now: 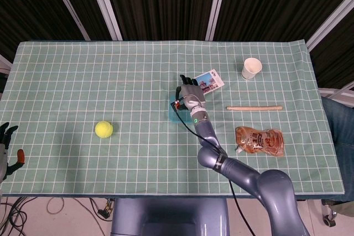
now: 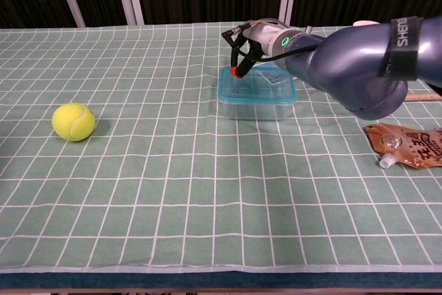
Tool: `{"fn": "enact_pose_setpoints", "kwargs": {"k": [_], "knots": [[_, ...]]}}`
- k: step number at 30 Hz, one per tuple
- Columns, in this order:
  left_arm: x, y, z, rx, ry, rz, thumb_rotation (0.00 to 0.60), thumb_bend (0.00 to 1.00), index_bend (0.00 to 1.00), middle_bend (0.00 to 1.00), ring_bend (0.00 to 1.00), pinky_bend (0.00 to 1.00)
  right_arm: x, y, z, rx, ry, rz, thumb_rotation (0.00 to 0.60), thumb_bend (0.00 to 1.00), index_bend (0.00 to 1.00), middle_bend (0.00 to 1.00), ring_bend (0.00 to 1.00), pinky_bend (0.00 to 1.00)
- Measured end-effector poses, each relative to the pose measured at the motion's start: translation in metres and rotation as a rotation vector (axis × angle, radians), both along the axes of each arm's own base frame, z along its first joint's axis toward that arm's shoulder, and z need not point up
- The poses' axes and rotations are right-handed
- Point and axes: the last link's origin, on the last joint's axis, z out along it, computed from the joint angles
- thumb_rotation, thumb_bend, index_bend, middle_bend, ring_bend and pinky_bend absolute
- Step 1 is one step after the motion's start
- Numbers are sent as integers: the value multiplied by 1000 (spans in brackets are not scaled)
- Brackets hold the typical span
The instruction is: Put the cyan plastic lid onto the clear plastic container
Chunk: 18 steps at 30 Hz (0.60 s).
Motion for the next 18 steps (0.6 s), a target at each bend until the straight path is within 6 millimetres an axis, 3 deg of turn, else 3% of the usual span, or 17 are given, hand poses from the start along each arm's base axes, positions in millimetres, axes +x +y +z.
{"fn": "enact_pose_setpoints", "kwargs": {"k": [6, 11, 15, 18], "knots": [[1, 0, 0, 2, 5, -13, 600, 545, 132, 0, 0, 0, 8, 13, 35, -39, -94, 47, 600, 389, 51, 0, 0, 0], [2, 0, 0, 7, 13, -30, 600, 545, 131, 0, 0, 0, -2, 38, 75, -63, -124, 81, 600, 382, 33, 0, 0, 0], [5, 1, 0, 15, 26, -59, 600, 545, 131, 0, 0, 0, -31, 66, 114, -102, -84, 93, 600, 382, 27, 0, 0, 0], [8, 1, 2, 30, 41, -93, 600, 545, 130, 0, 0, 0, -70, 96, 143, -131, -11, 82, 600, 382, 4, 0, 0, 0]]}}
